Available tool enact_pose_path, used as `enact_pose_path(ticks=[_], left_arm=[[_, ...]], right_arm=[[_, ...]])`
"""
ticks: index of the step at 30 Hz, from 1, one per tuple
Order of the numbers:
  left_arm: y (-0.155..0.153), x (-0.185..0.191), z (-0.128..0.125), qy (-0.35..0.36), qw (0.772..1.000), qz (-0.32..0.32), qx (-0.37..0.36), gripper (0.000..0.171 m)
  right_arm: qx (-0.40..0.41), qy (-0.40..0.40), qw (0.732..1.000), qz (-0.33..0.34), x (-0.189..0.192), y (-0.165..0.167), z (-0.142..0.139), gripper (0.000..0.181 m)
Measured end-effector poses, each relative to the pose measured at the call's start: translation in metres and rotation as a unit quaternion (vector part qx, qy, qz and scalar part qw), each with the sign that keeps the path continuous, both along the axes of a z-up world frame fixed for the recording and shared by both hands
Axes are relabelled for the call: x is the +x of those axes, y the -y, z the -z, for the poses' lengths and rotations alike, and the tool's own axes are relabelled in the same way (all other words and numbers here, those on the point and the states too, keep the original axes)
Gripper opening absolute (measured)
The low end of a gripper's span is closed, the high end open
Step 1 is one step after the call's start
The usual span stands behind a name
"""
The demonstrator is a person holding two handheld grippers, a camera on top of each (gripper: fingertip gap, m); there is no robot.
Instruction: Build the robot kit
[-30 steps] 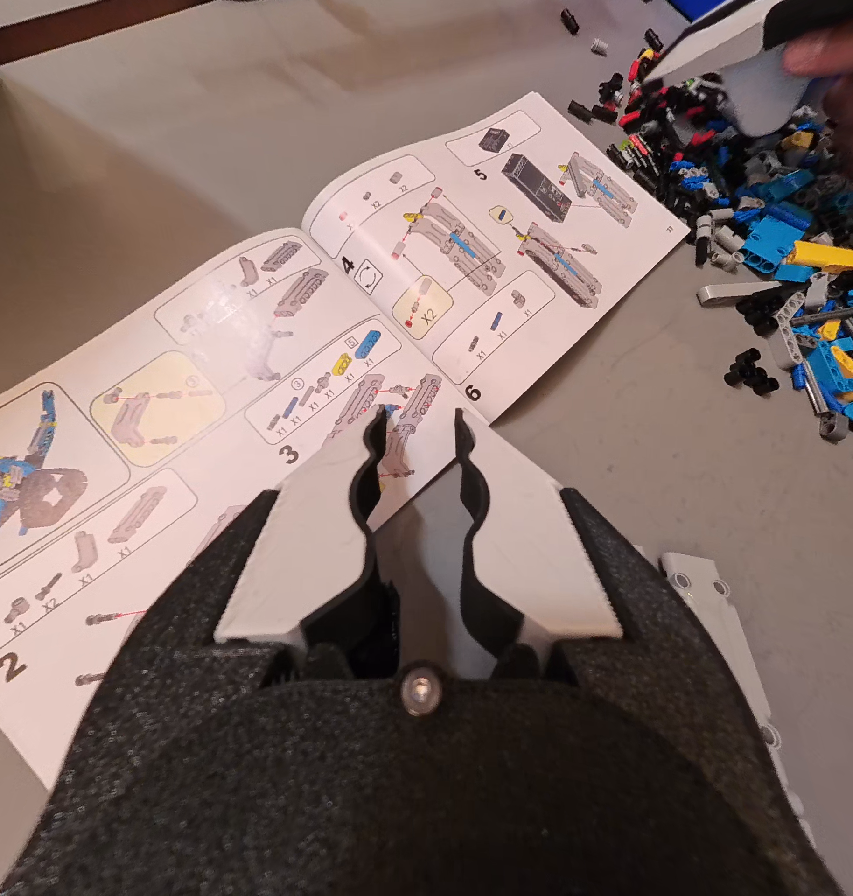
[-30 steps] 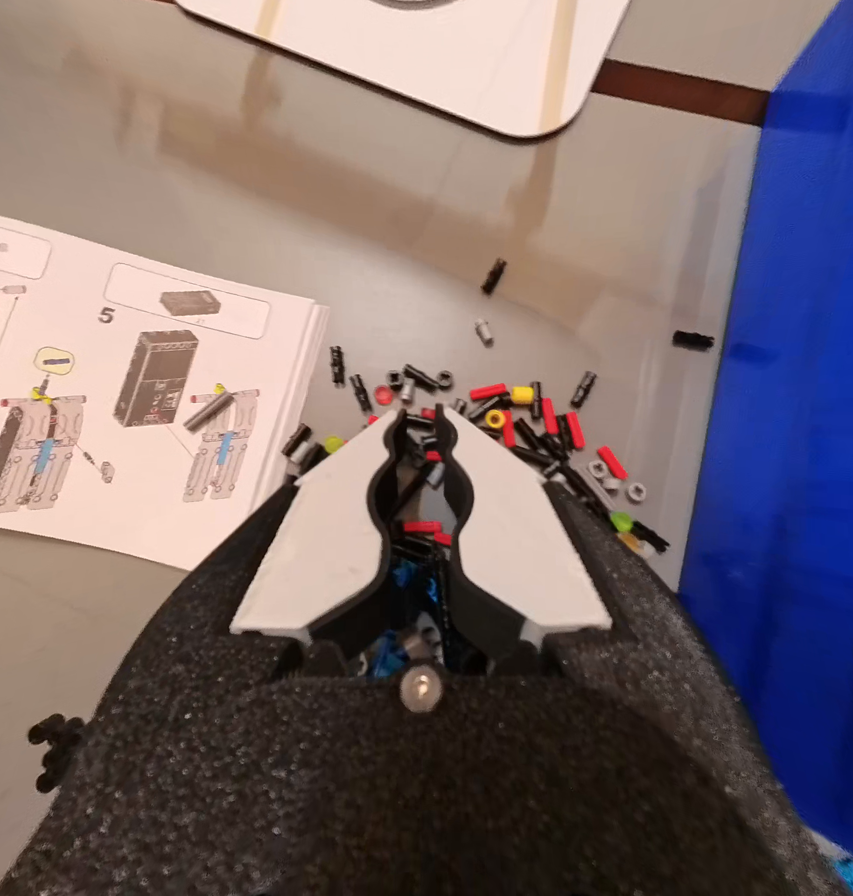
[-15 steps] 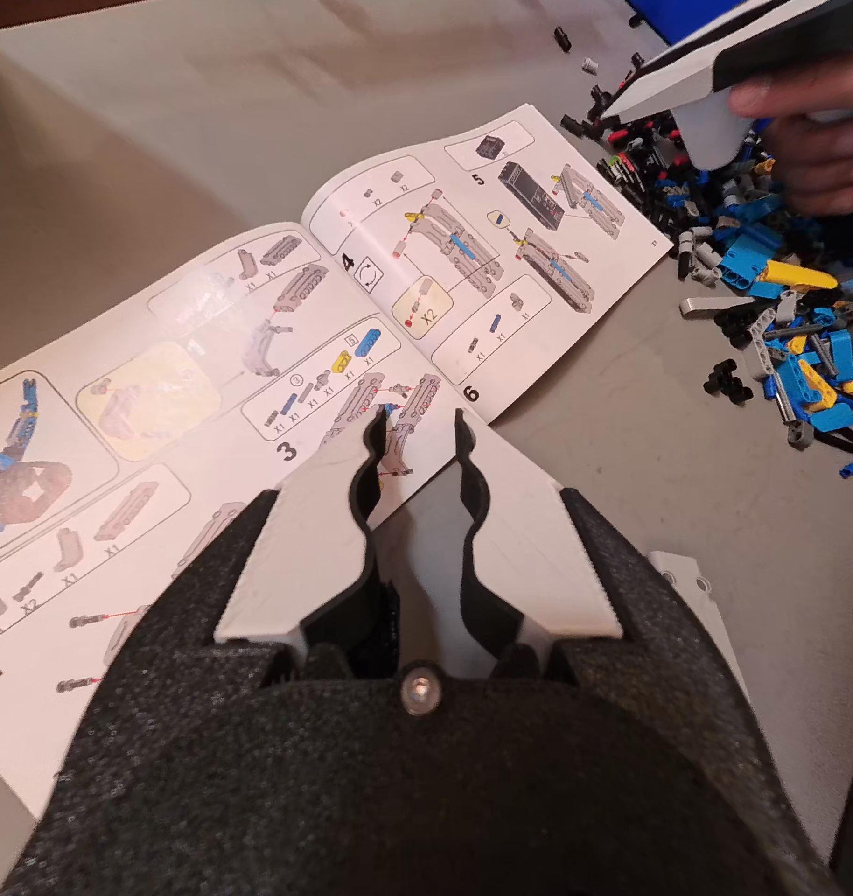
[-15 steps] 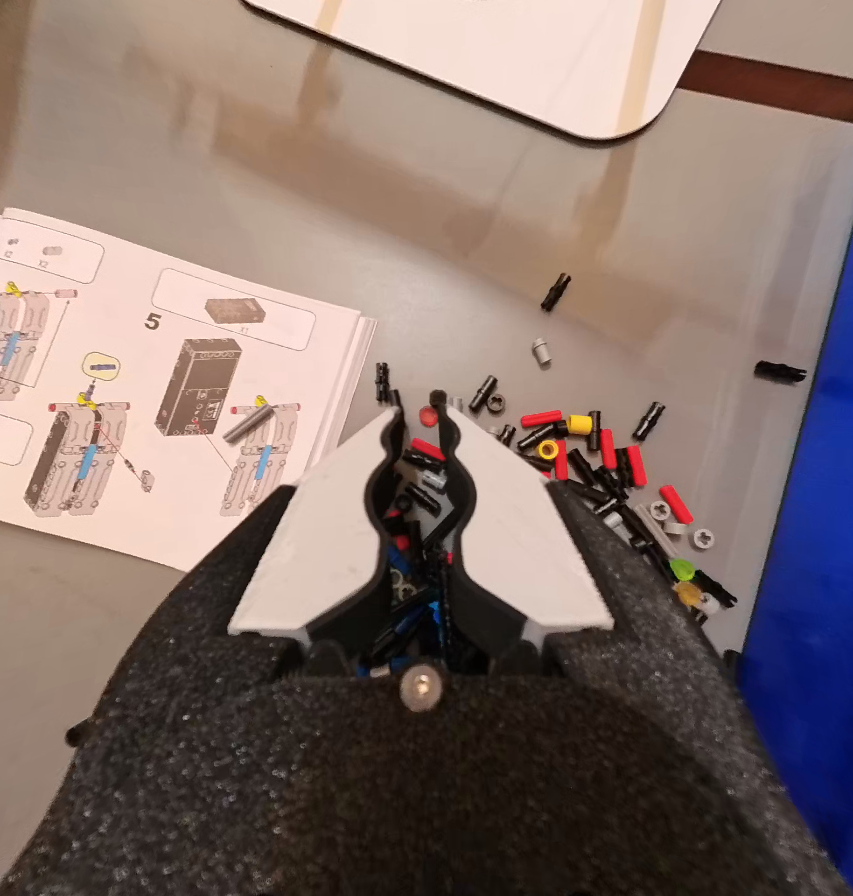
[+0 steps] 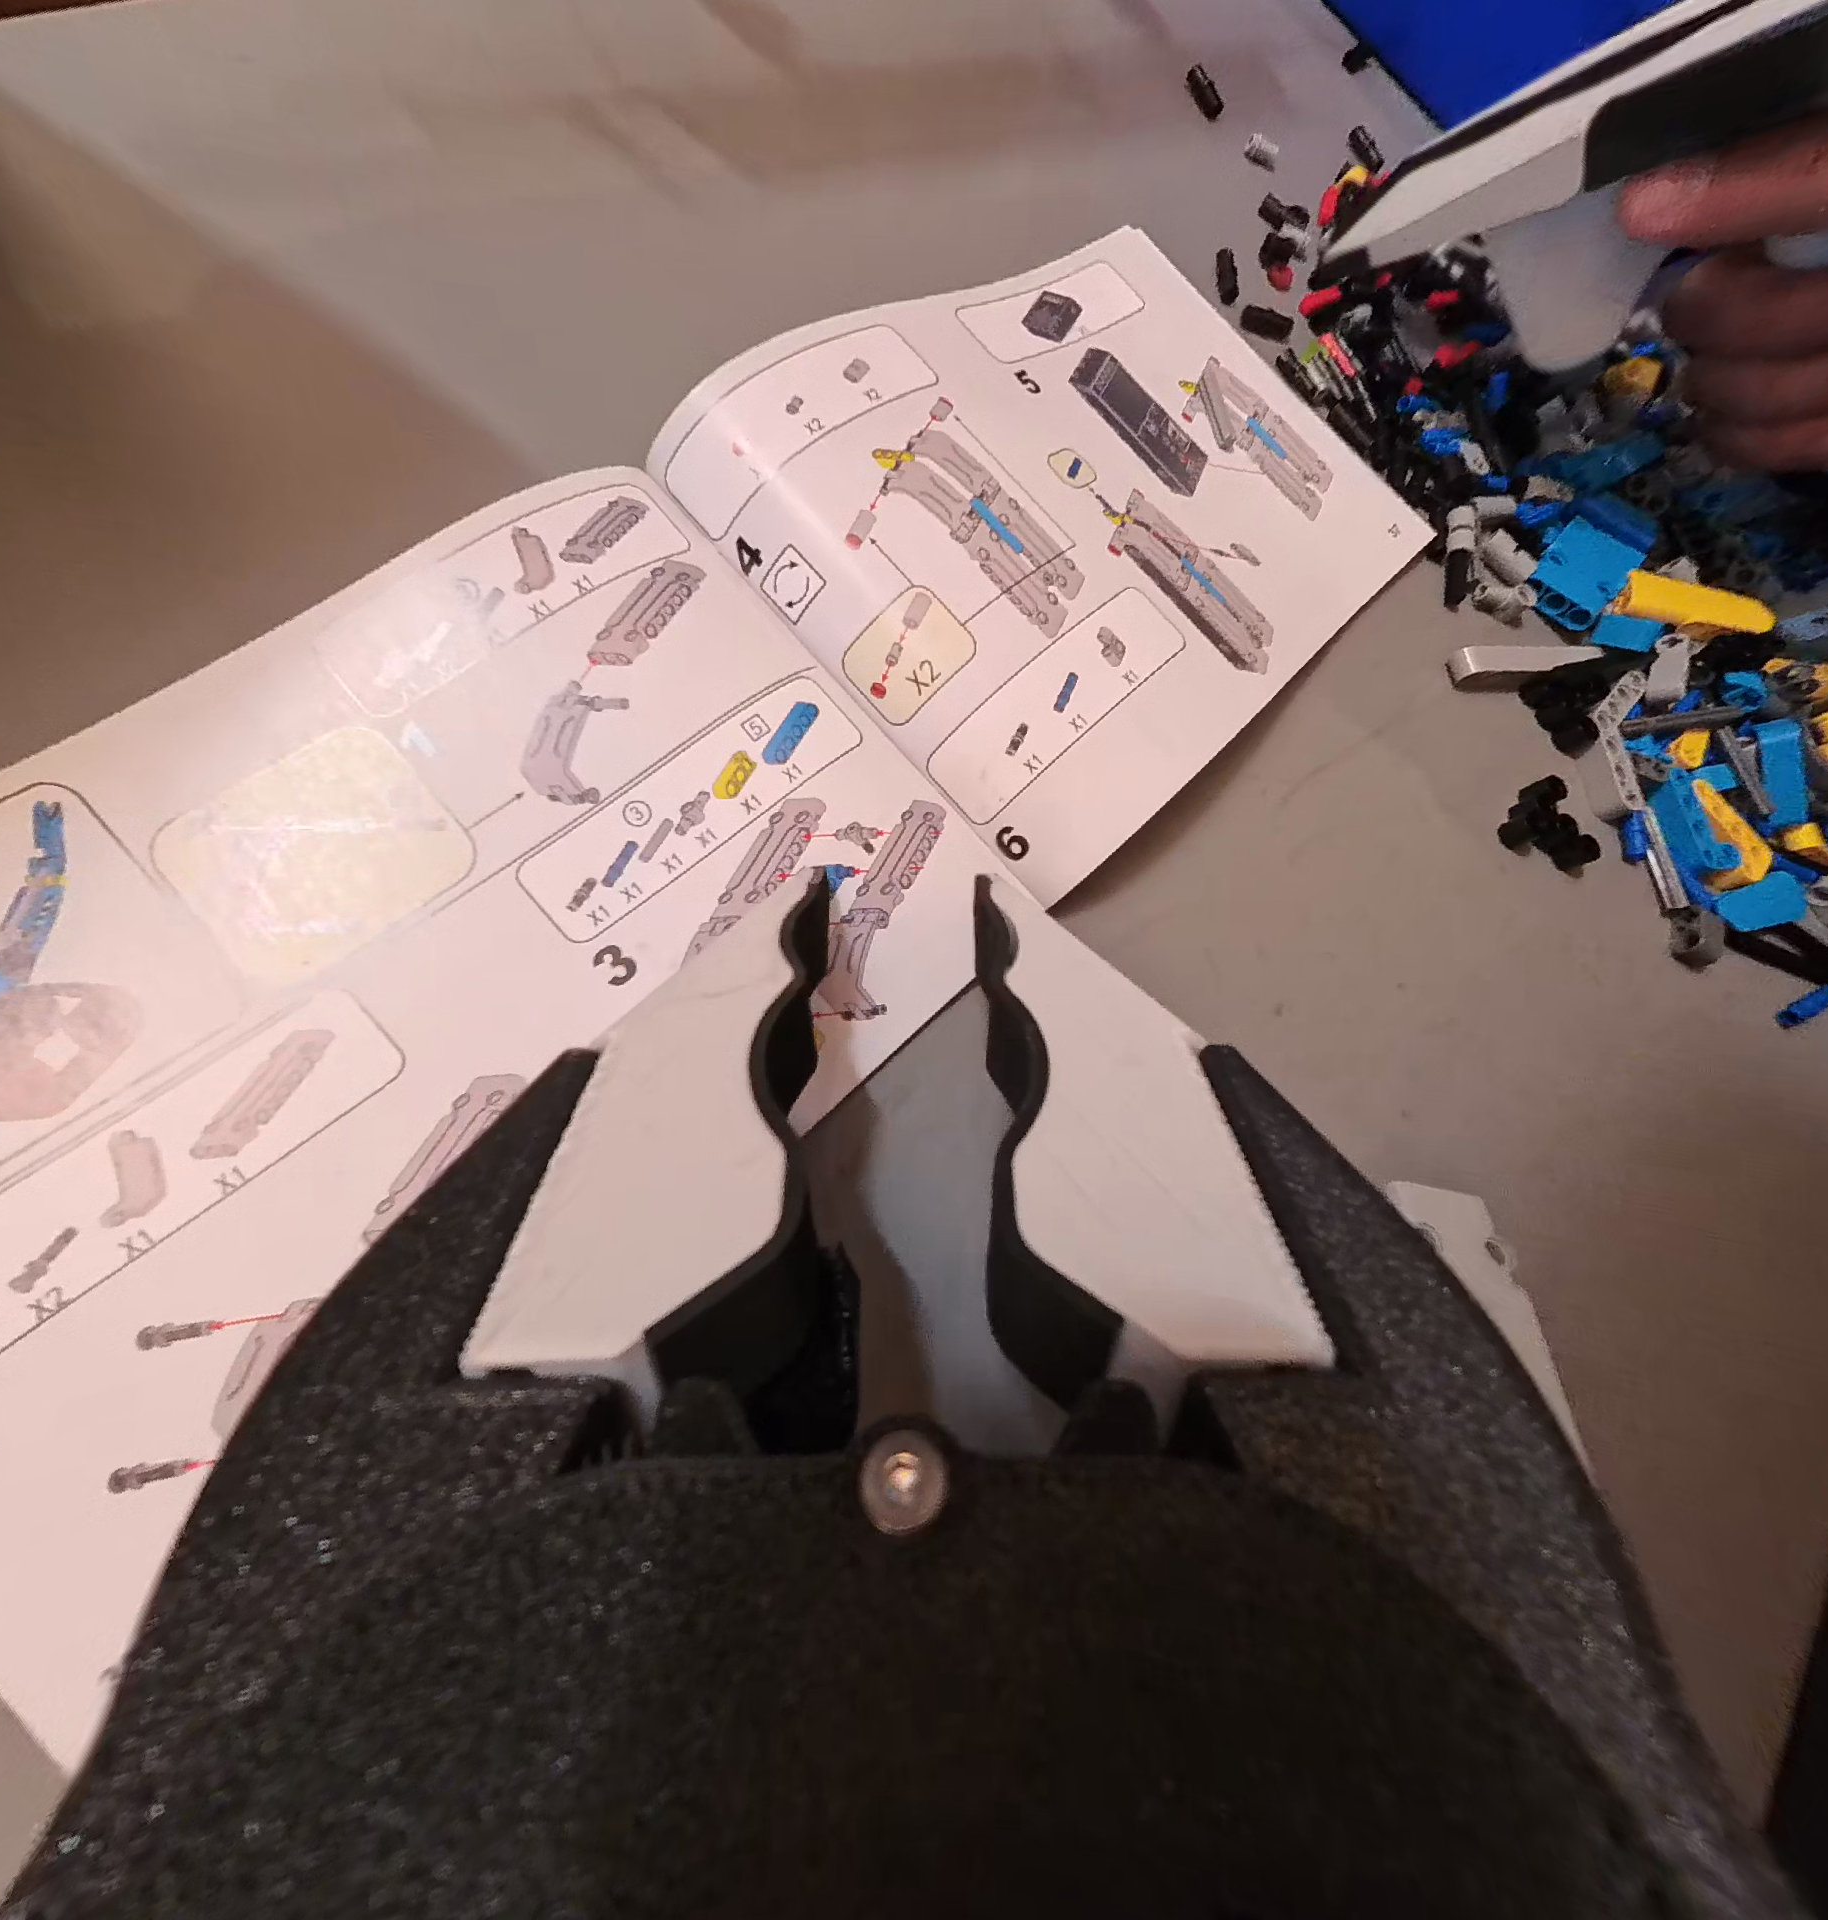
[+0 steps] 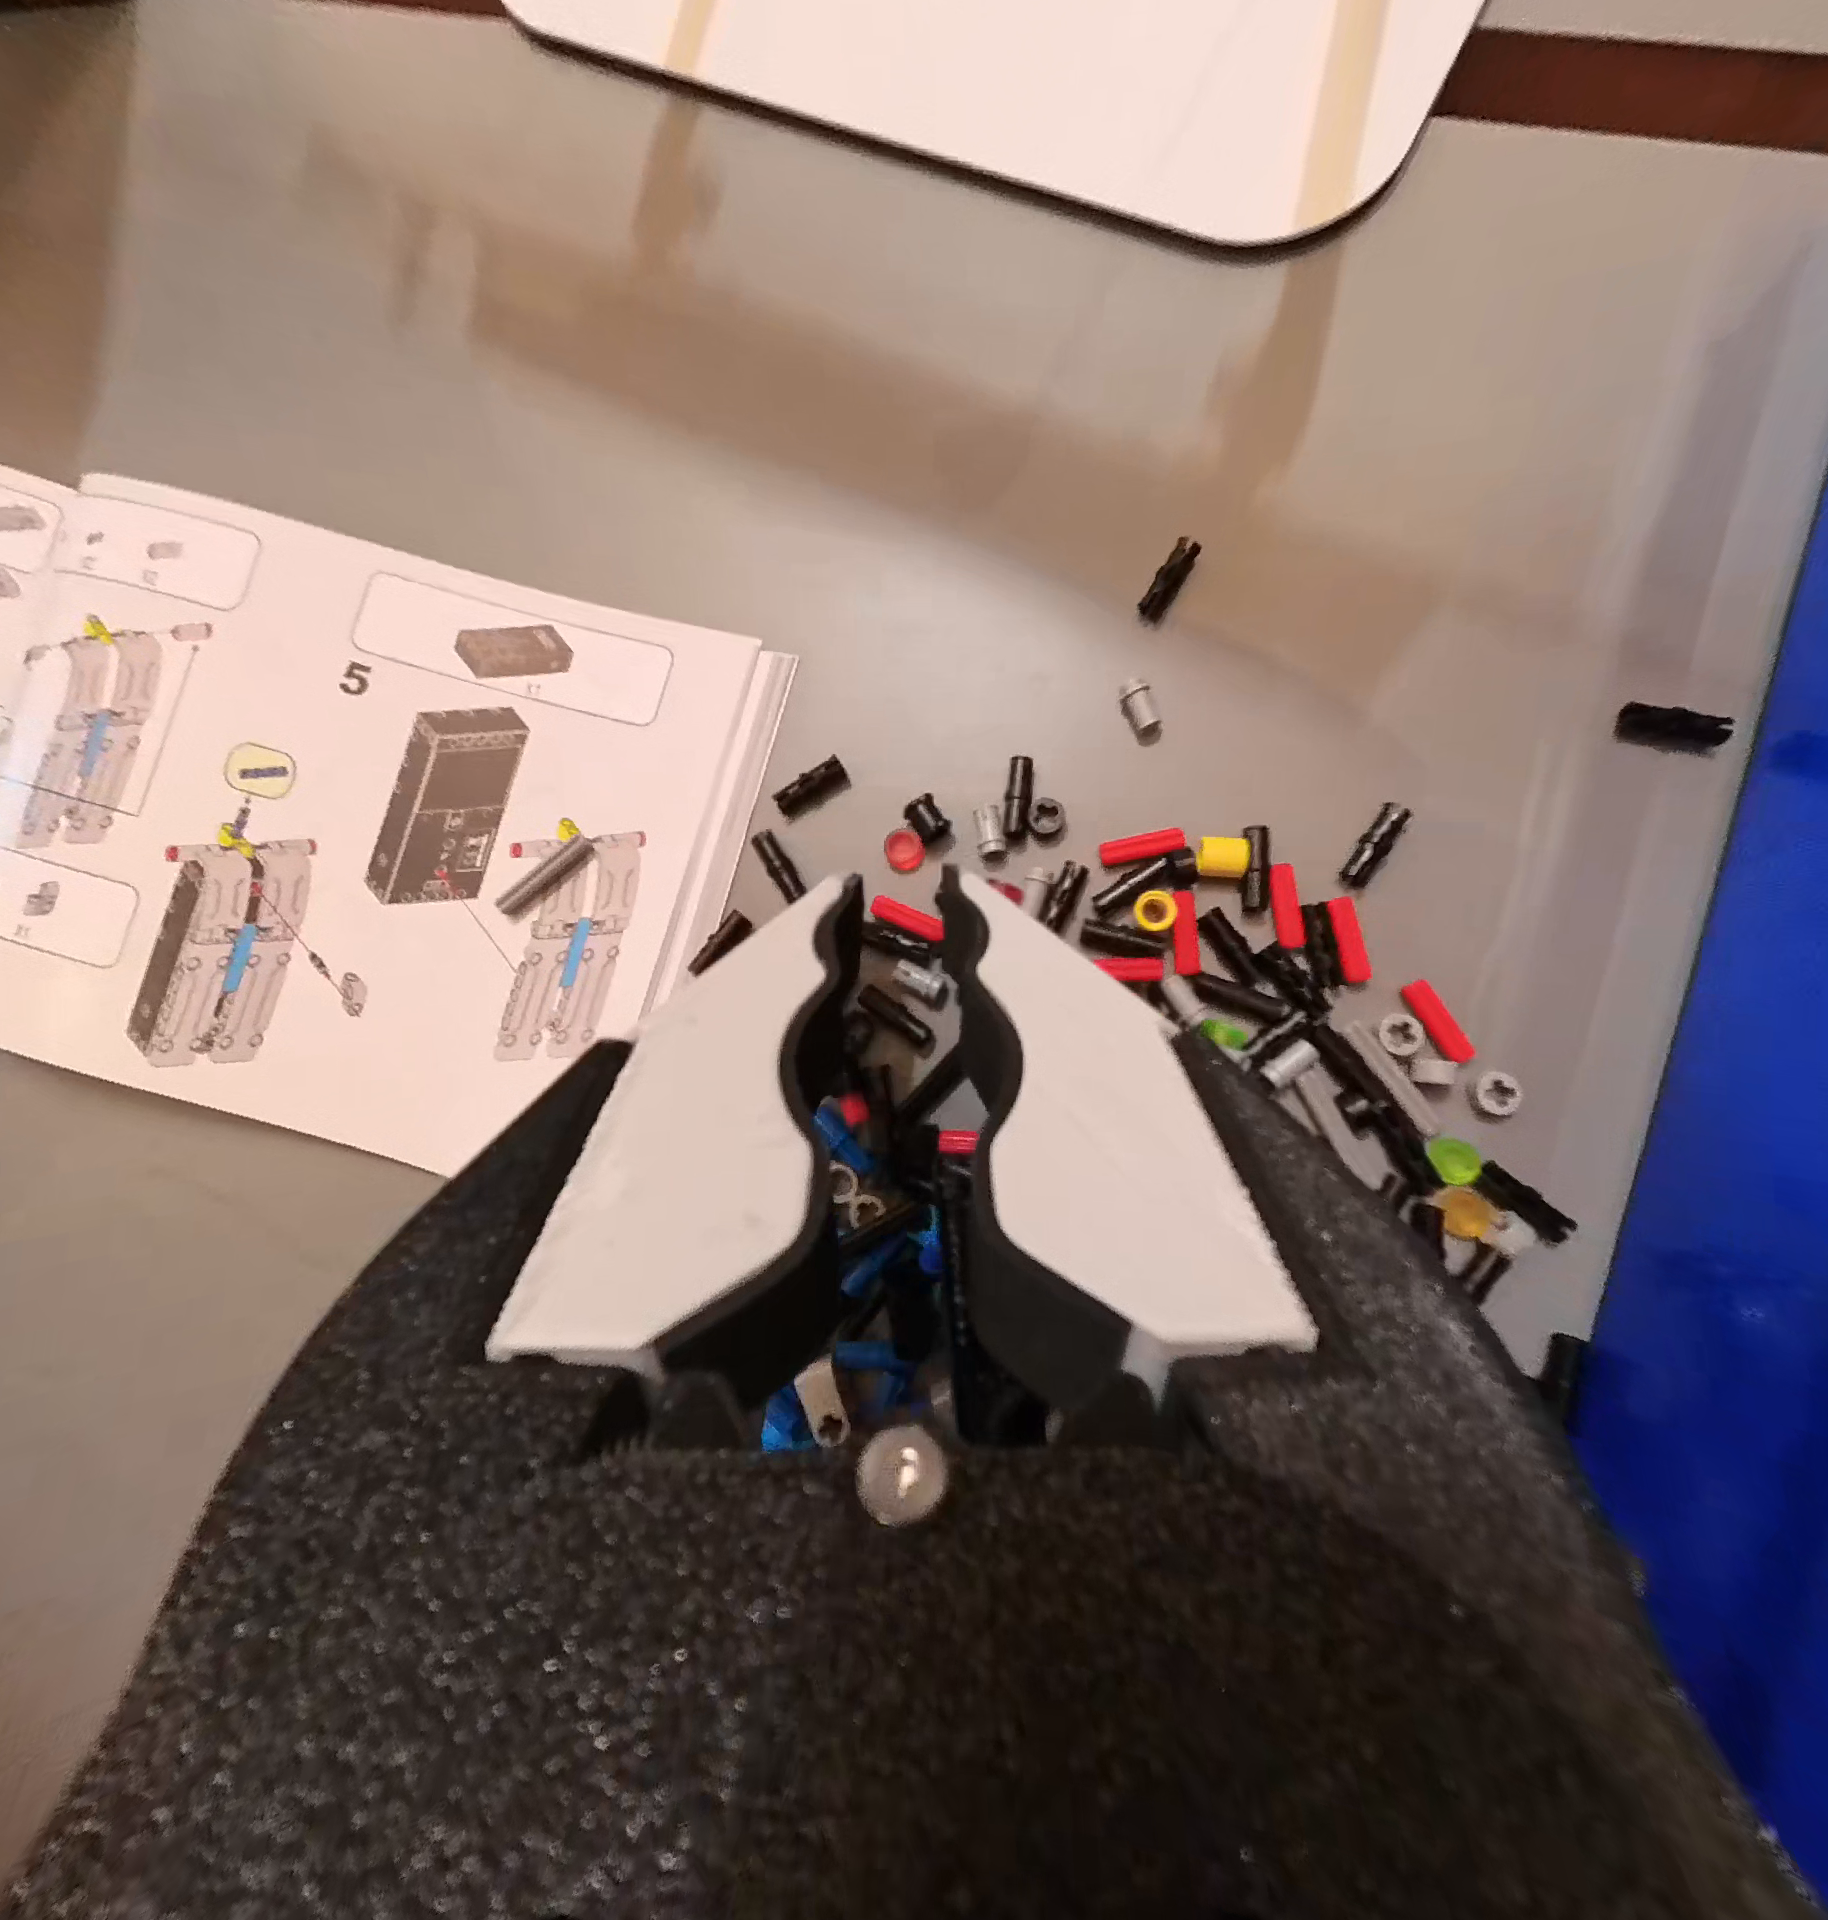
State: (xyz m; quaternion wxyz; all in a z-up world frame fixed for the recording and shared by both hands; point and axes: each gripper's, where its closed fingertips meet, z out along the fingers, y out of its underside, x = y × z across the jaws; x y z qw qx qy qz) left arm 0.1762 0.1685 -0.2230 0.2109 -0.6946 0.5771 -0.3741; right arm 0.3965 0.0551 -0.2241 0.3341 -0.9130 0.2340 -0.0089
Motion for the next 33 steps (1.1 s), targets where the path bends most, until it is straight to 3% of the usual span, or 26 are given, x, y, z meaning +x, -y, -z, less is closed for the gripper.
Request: enact_pose_path(ticks=[25, 27, 29, 31, 33], left_arm=[[0.000, 0.000, 0.000, 0.003, 1.000, 0.001, -0.012, 0.027], [0.000, 0.000, 0.000, 0.003, 1.000, 0.001, -0.012, 0.027], [0.000, 0.000, 0.000, 0.003, 1.000, 0.001, -0.014, 0.027], [0.000, 0.000, 0.000, 0.003, 1.000, 0.001, -0.016, 0.027], [0.000, 0.000, 0.000, 0.003, 1.000, 0.001, -0.017, 0.027]], right_arm=[[-0.028, 0.047, 0.998, -0.025, -0.004, -0.010, 0.005, 0.005], [-0.009, 0.034, 0.997, -0.075, -0.022, -0.011, -0.005, 0.006], [0.024, 0.005, 0.977, -0.210, -0.075, -0.012, -0.019, 0.006], [0.042, -0.057, 0.919, -0.387, -0.157, 0.001, -0.024, 0.006], [-0.002, -0.093, 0.879, -0.468, -0.203, 0.011, -0.011, 0.006]])
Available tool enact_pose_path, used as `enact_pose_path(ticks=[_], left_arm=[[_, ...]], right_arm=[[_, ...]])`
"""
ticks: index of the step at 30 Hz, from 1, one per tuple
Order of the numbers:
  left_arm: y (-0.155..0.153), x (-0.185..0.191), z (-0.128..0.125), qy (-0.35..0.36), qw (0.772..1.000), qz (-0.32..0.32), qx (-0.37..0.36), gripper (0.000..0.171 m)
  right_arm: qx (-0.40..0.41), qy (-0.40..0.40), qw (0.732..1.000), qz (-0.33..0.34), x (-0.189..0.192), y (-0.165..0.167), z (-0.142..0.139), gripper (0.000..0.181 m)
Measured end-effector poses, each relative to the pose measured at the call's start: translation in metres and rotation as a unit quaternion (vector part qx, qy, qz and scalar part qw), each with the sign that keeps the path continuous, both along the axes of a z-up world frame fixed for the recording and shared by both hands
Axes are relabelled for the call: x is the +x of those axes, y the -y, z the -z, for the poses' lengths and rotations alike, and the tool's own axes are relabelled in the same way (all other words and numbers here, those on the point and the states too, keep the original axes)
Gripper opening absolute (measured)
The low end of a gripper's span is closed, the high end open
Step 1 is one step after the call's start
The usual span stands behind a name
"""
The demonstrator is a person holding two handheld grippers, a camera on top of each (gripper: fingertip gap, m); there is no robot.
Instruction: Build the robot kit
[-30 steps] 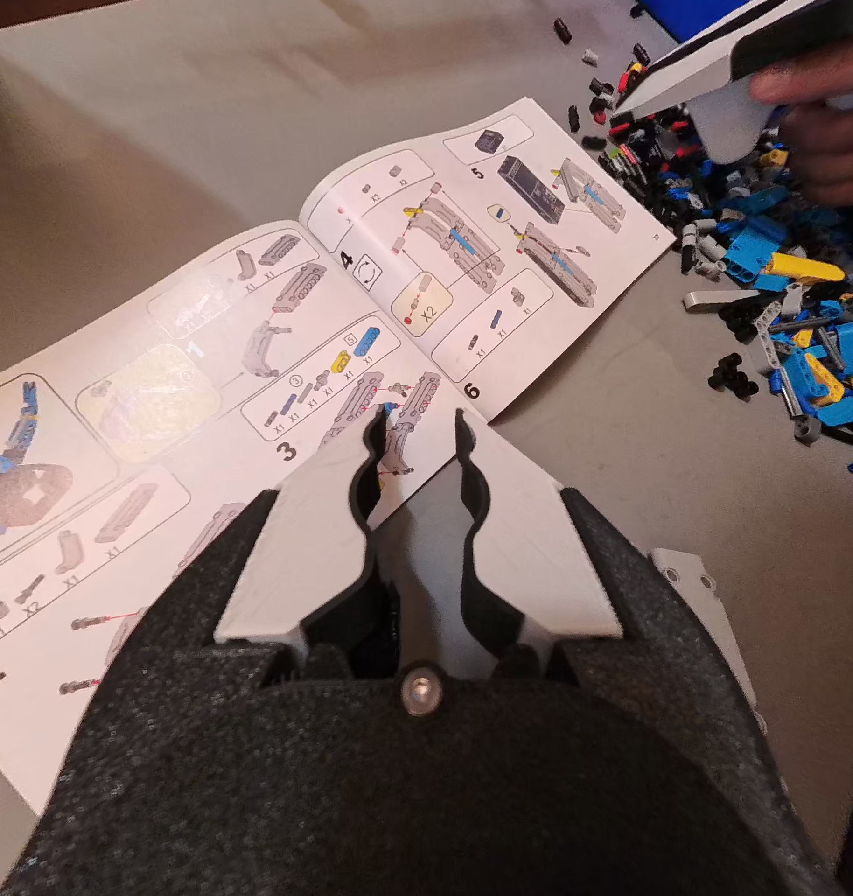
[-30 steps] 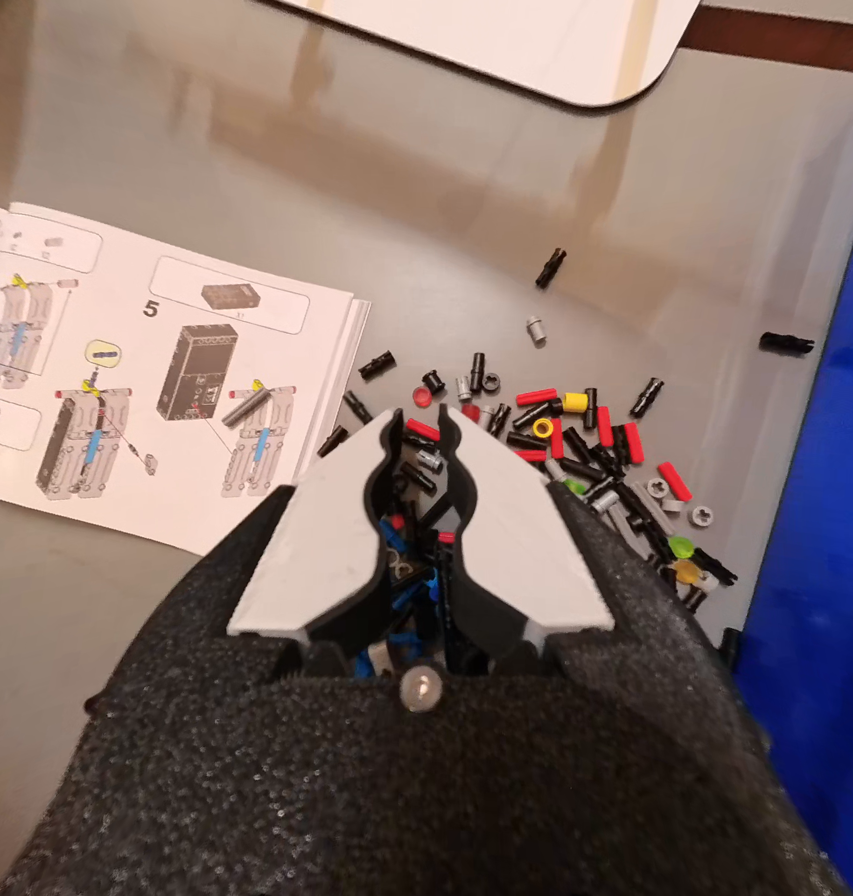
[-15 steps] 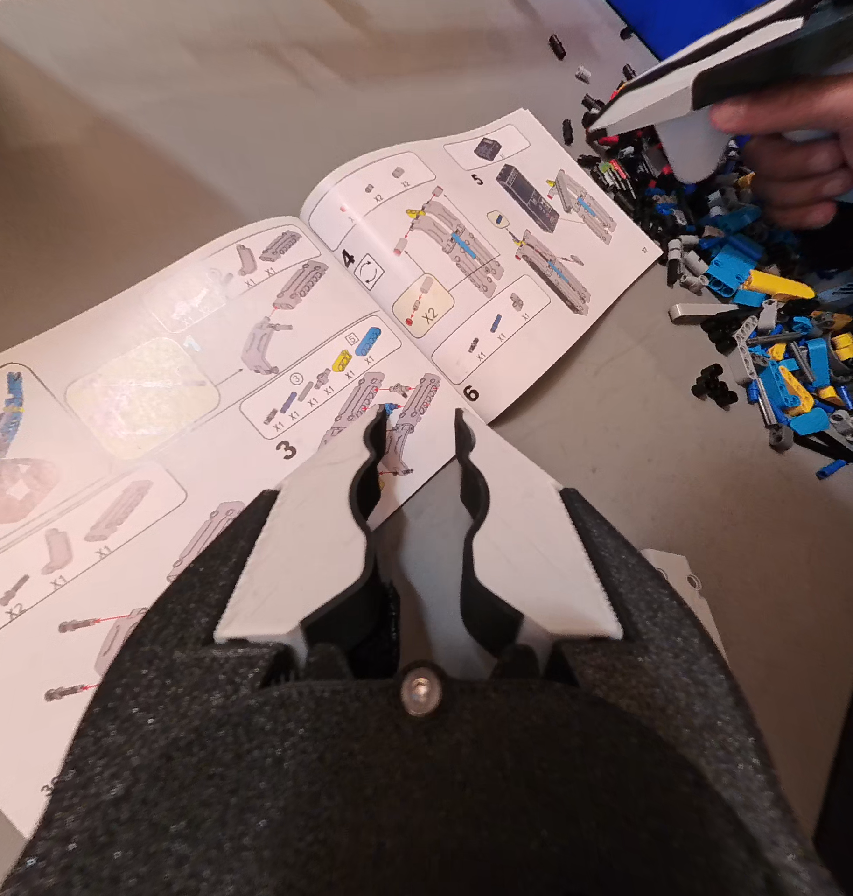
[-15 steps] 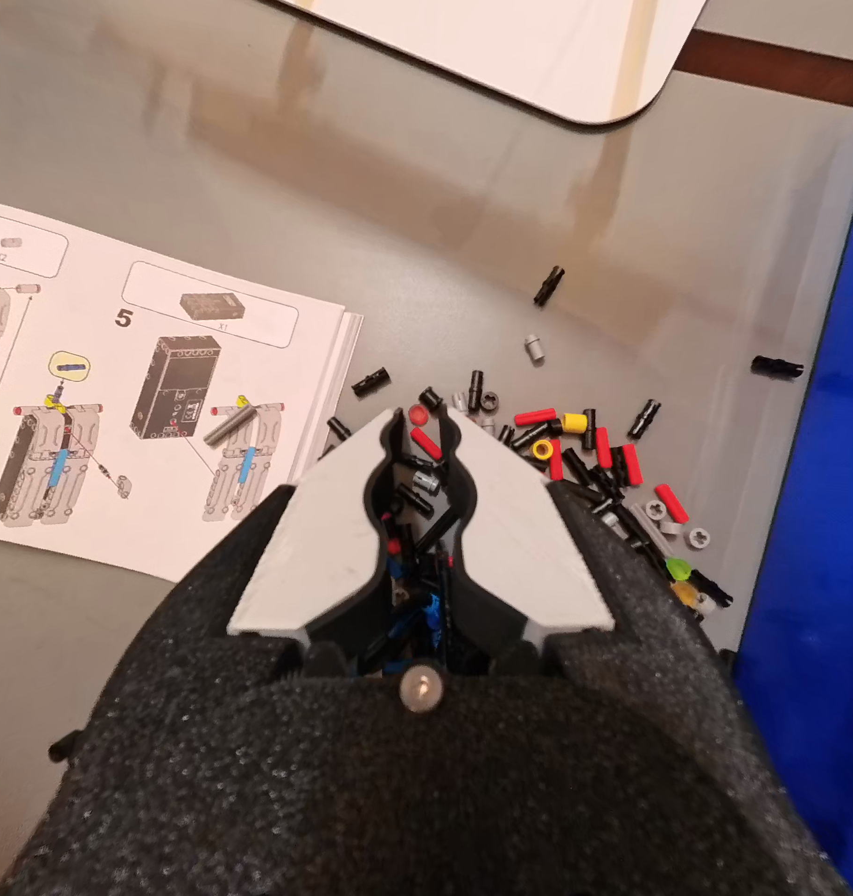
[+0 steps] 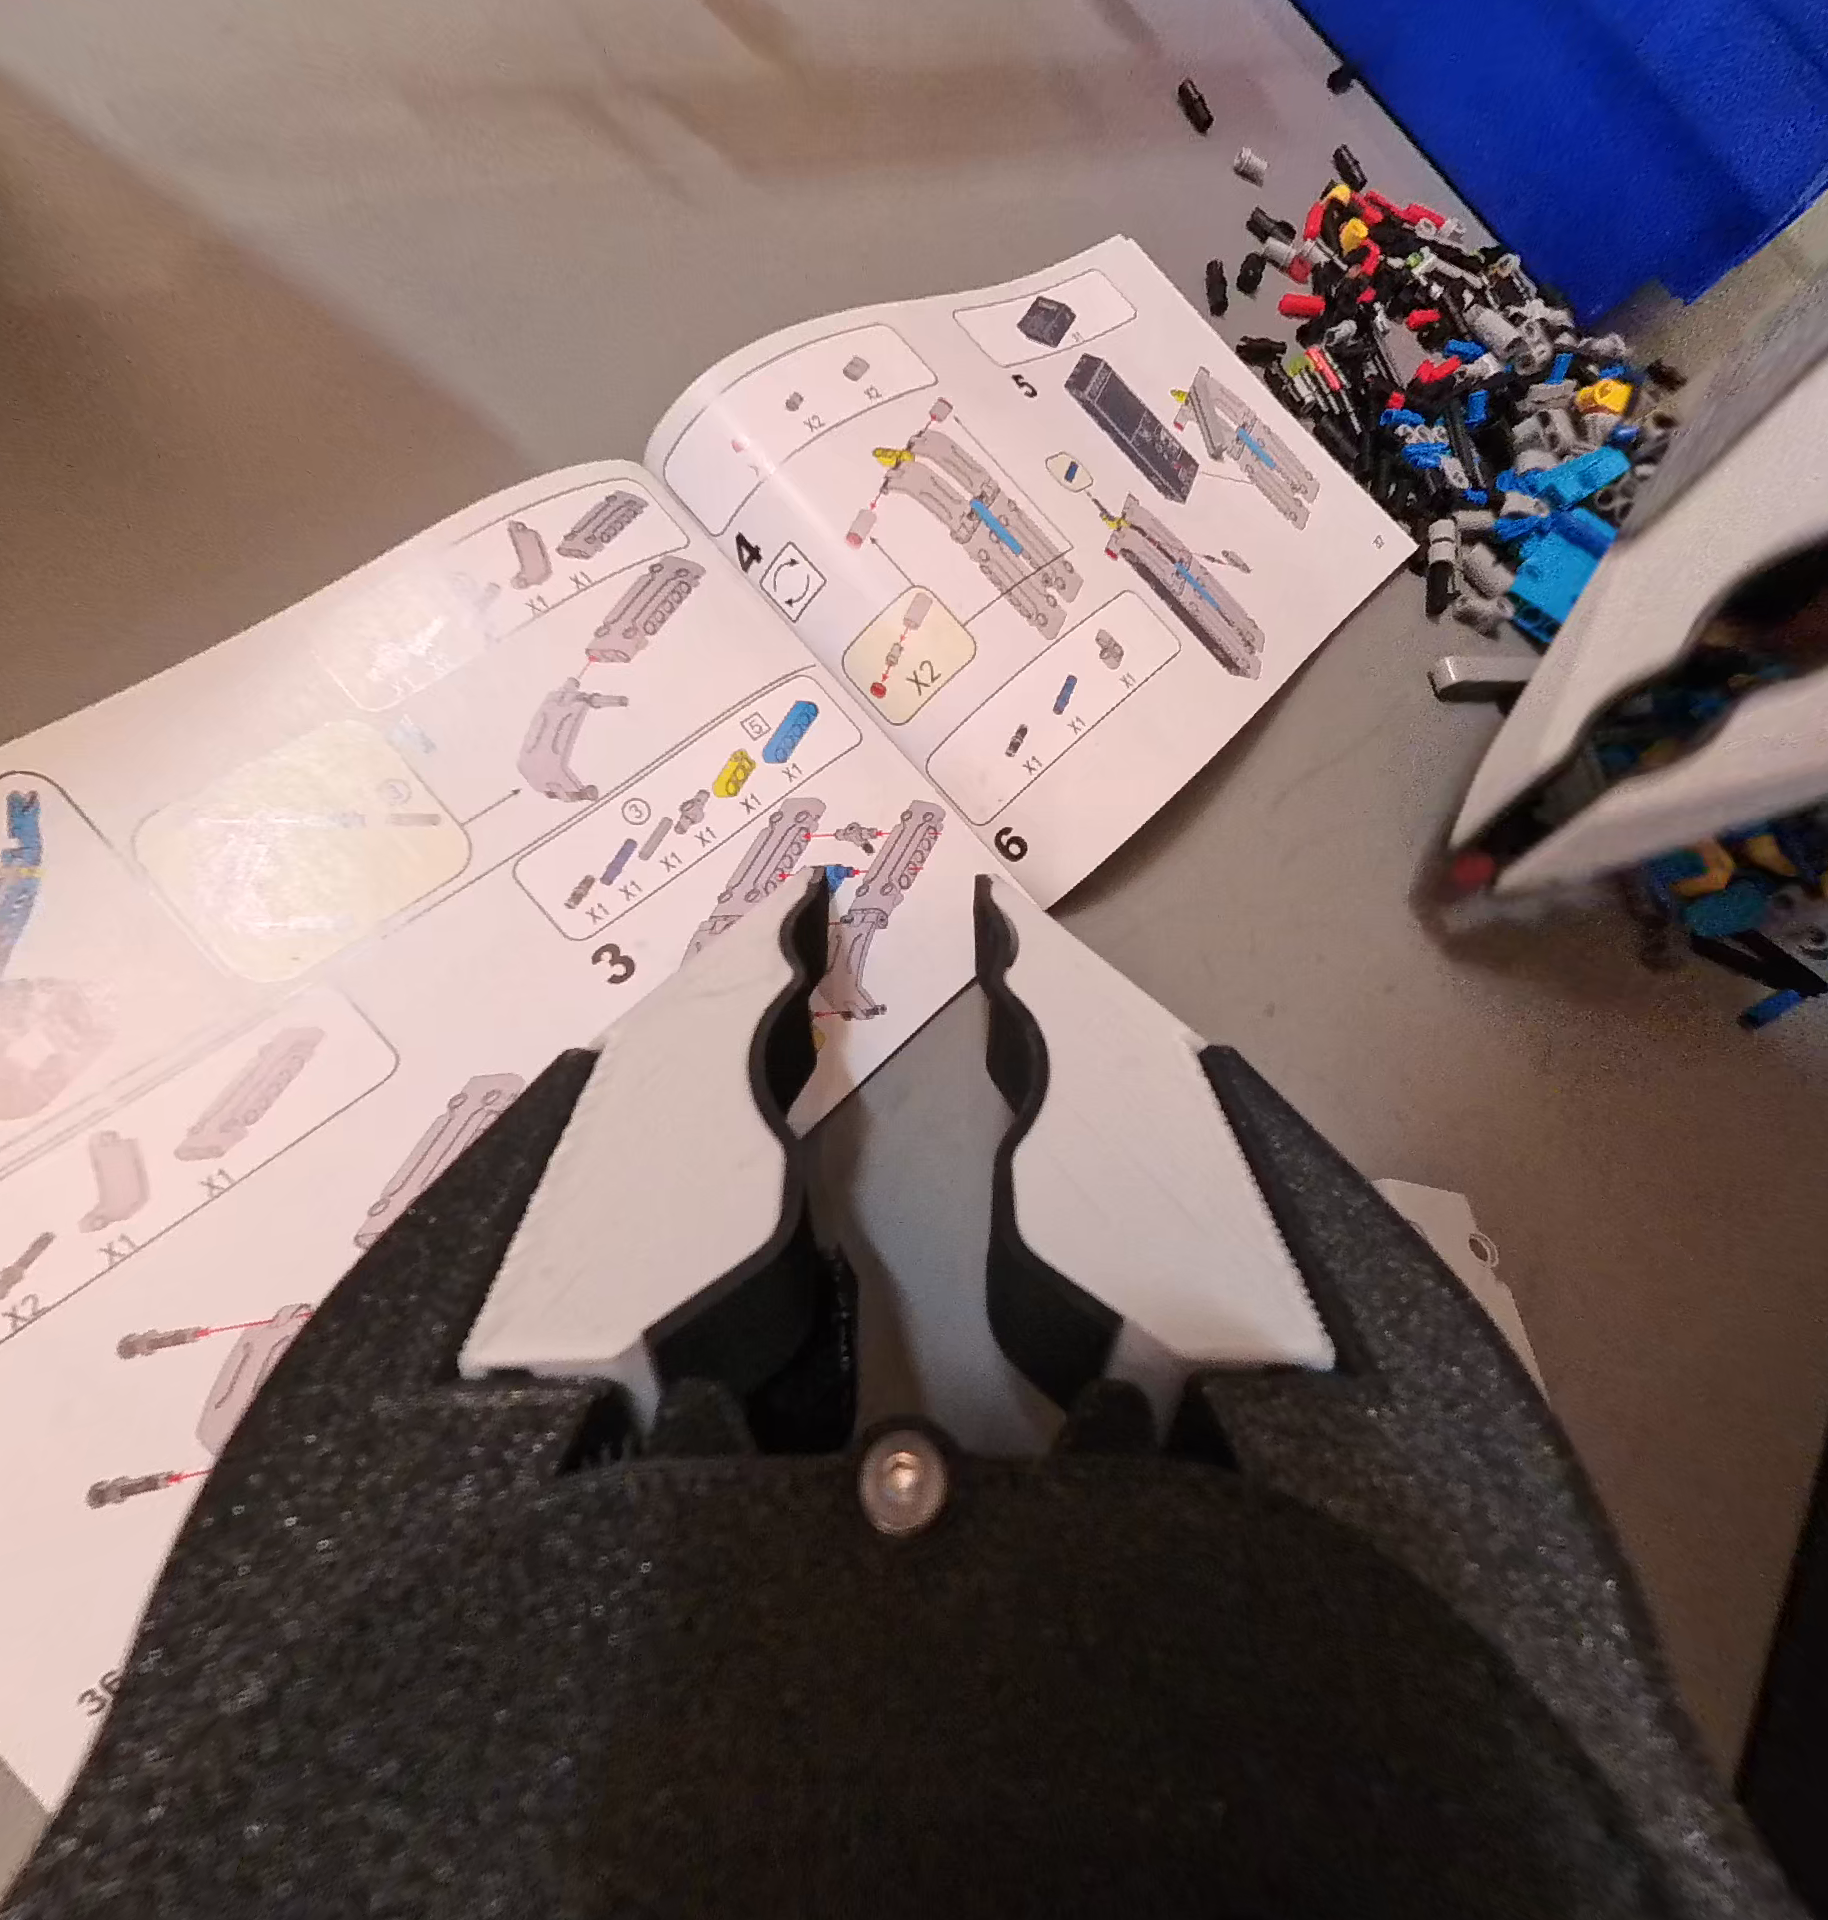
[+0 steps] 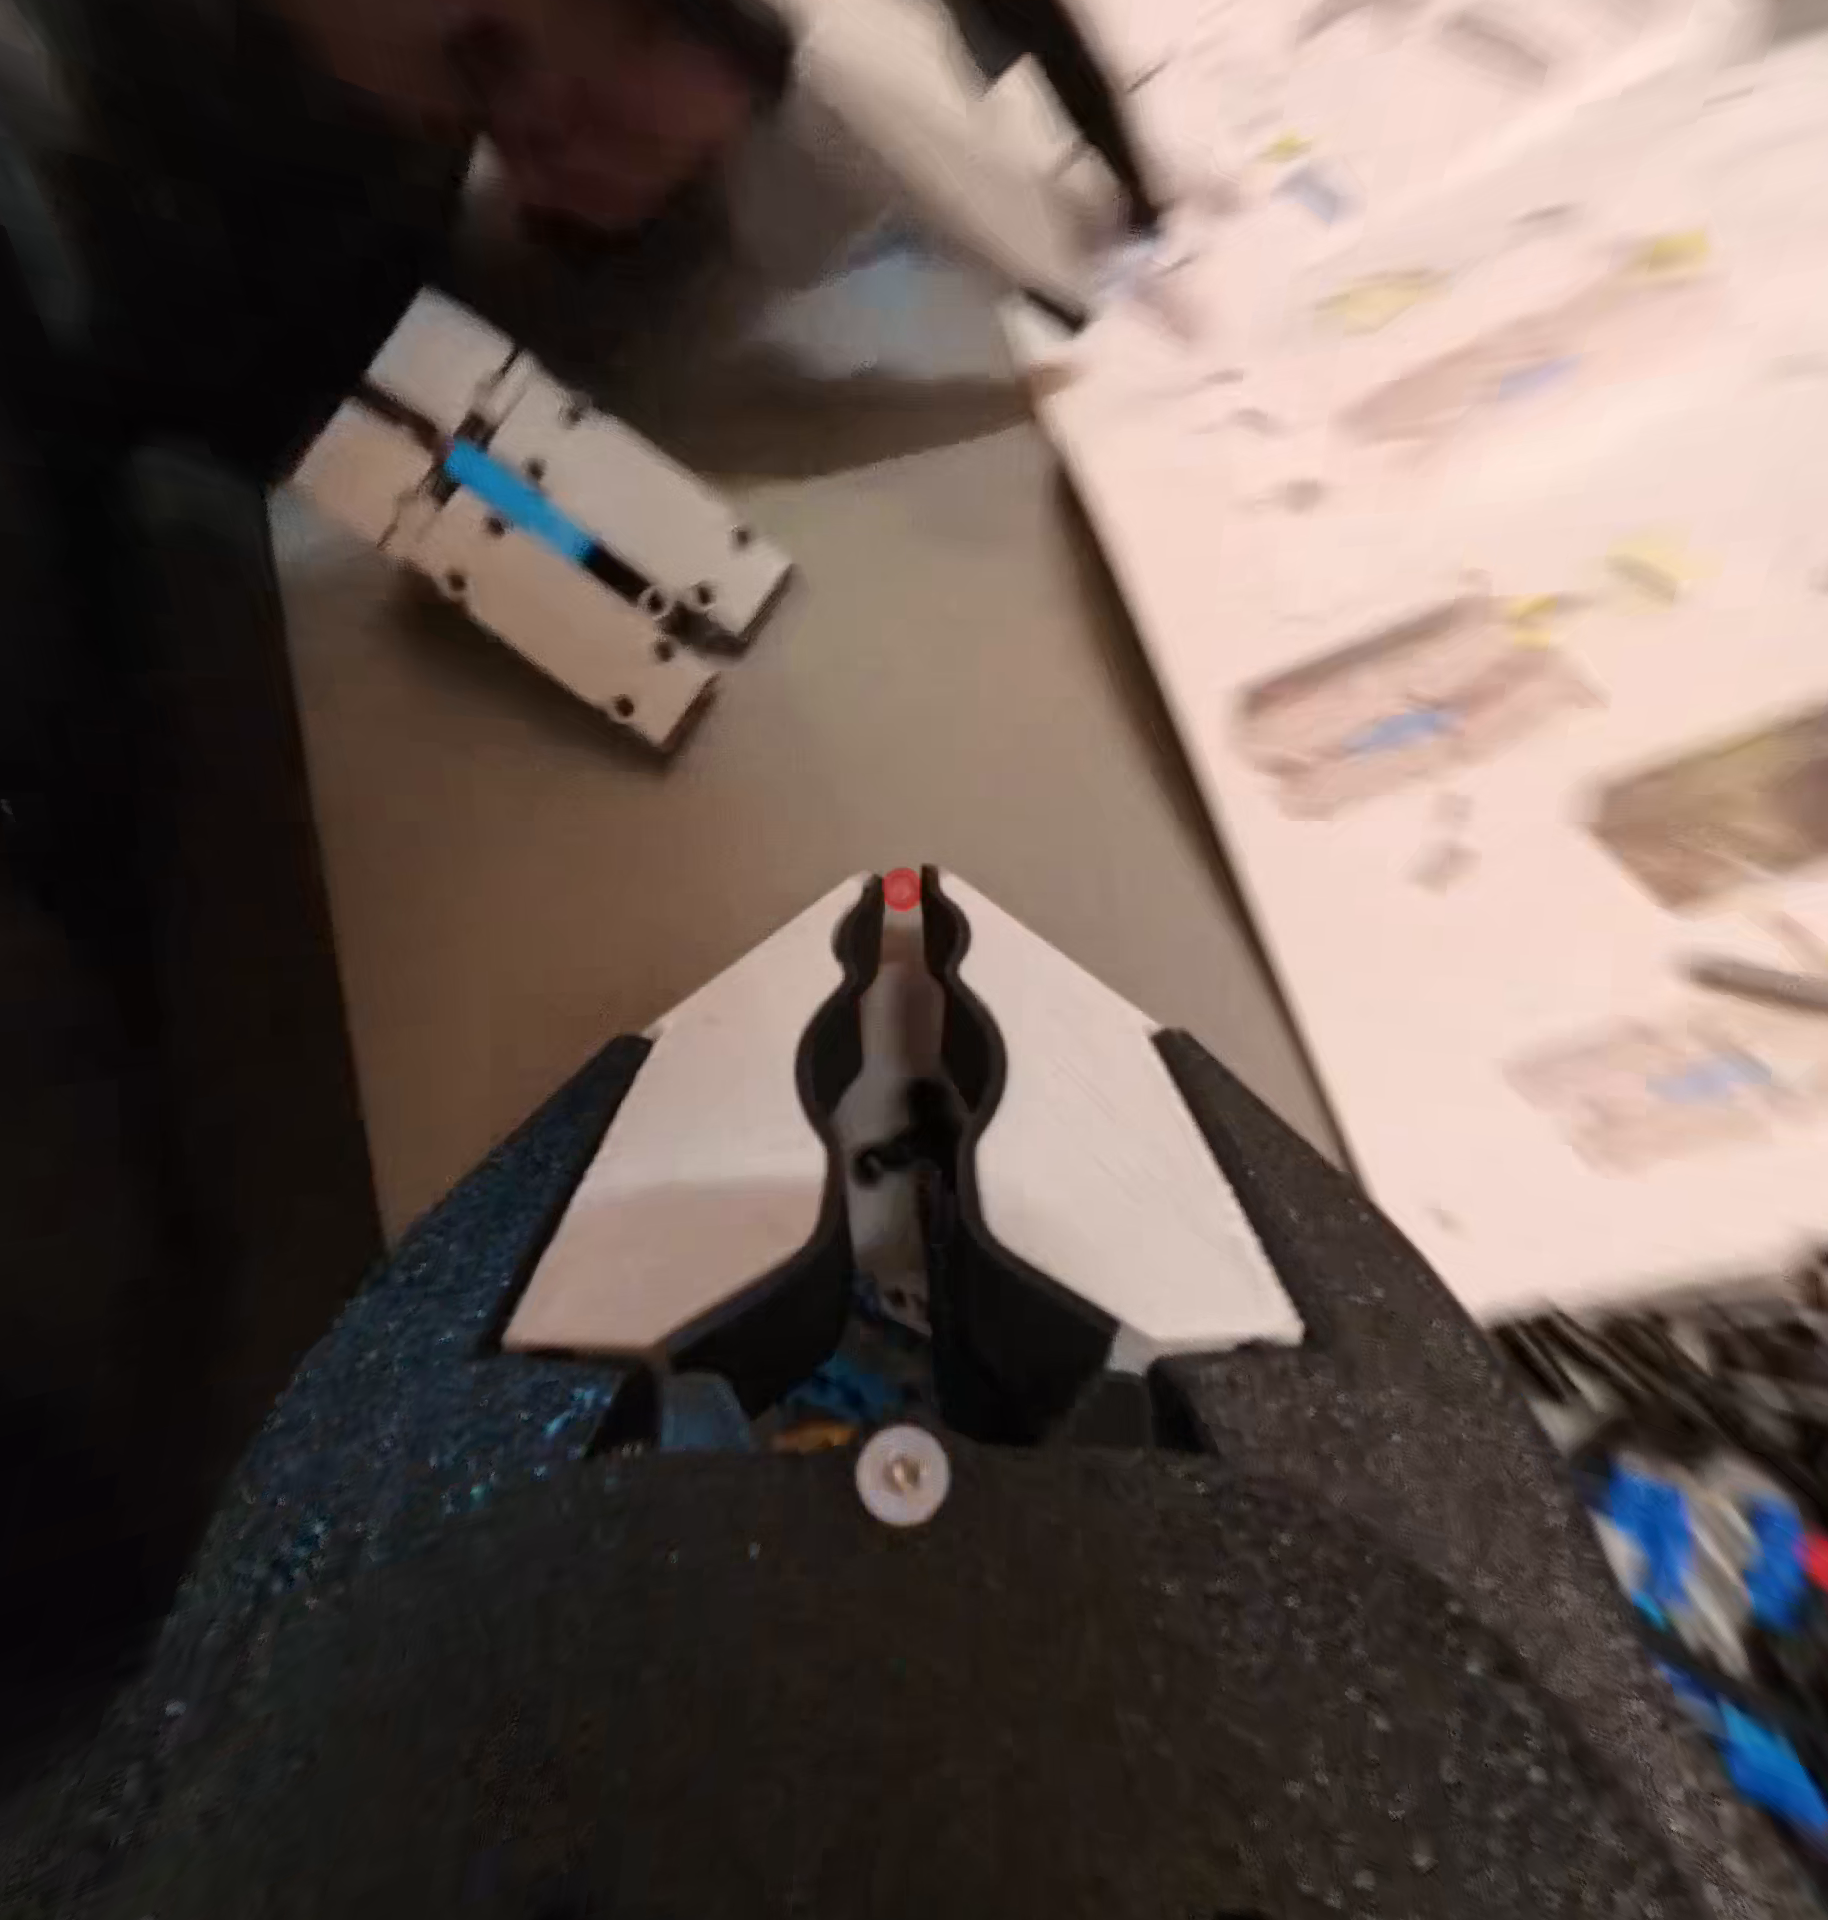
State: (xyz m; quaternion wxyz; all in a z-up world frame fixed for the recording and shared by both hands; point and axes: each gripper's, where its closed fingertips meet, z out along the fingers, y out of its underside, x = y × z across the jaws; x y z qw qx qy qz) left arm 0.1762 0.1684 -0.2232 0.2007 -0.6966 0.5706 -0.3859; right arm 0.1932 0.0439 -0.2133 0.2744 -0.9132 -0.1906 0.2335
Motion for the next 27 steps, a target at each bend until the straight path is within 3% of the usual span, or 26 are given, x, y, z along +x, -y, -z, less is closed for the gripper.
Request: enact_pose_path(ticks=[3, 6, 13, 16, 17, 19, 20, 21, 23, 27], left_arm=[[0.000, 0.000, 0.000, 0.000, 1.000, 0.000, 0.001, 0.027], [0.000, 0.000, 0.000, 0.000, 1.000, 0.000, 0.001, 0.027], [0.000, 0.000, 0.000, 0.000, 1.000, -0.001, 0.000, 0.027], [0.000, 0.000, 0.000, 0.000, 1.000, -0.001, 0.000, 0.027], [0.000, 0.000, 0.000, 0.000, 1.000, -0.001, -0.001, 0.027], [0.000, 0.000, 0.000, 0.001, 1.000, -0.001, -0.002, 0.027], [0.000, 0.000, 0.000, 0.001, 1.000, -0.002, -0.004, 0.027], [0.000, 0.000, 0.000, 0.001, 1.000, -0.002, -0.005, 0.027], [0.000, 0.000, 0.000, 0.001, 1.000, -0.002, -0.006, 0.027], [0.000, 0.000, 0.000, 0.001, 1.000, -0.002, -0.004, 0.027]], right_arm=[[0.002, 0.048, 0.998, -0.047, -0.024, -0.010, 0.018, 0.006], [-0.011, 0.073, 0.997, -0.039, -0.021, -0.013, 0.021, 0.008], [0.046, 0.056, 0.997, -0.009, -0.004, -0.019, 0.002, 0.019], [0.116, 0.103, 0.979, 0.134, 0.069, -0.034, -0.022, 0.015], [0.123, 0.137, 0.961, 0.209, 0.107, -0.035, -0.024, 0.015], [0.097, 0.234, 0.897, 0.361, 0.189, -0.018, -0.016, 0.016], [0.076, 0.256, 0.875, 0.403, 0.211, -0.008, -0.010, 0.020], [0.070, 0.250, 0.868, 0.423, 0.219, -0.004, -0.007, 0.026], [0.069, 0.216, 0.862, 0.452, 0.224, -0.005, -0.005, 0.020], [0.037, 0.216, 0.866, 0.450, 0.226, -0.007, 0.007, 0.014]])
